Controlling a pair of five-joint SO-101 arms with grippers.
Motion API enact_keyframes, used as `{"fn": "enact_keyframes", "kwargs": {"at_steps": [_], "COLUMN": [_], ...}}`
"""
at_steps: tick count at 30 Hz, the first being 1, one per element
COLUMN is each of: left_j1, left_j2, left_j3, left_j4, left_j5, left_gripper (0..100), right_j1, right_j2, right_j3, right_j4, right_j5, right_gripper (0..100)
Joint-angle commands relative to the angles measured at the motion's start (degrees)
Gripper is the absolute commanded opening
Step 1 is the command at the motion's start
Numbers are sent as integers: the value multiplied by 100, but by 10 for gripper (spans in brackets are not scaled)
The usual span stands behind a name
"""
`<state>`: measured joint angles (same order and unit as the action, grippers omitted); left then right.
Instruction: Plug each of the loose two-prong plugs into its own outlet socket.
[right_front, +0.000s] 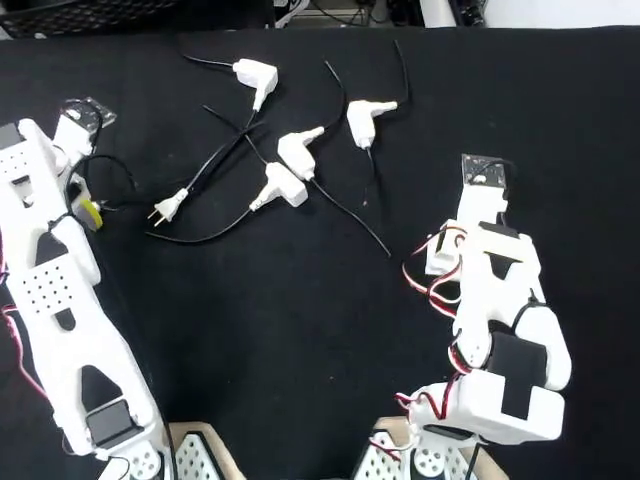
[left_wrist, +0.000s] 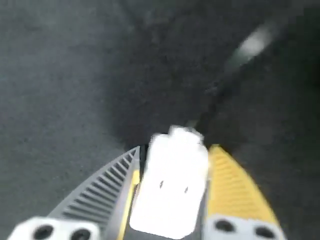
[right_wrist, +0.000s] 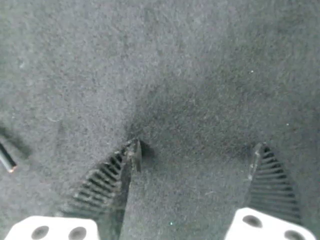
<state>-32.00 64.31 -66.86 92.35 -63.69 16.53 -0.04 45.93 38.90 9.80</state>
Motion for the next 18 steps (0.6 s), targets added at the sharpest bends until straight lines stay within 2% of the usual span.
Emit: {"fn": "enact_keyframes", "kwargs": {"at_steps": [1,9,12,14,18], "left_j1": [-57,-145,-207,-215,-286], "left_j2": [18,-26,-26,-26,-26], "left_j3": [-75,-119,-549,-989,-1569], "left_j4": [-26,-9,316,826,844], "left_j5": [-44,-9,35,343,1451], "left_gripper": [35,29,28,28,28], "right_j1": [-158,-158,-158,-158,-158], "right_j2": [-66,-66,-66,-66,-66], "right_j3": [57,57,57,57,57], "right_j4": [9,9,9,9,9], "right_j5": [62,62,62,62,62], "right_gripper": [342,342,342,342,342]}}
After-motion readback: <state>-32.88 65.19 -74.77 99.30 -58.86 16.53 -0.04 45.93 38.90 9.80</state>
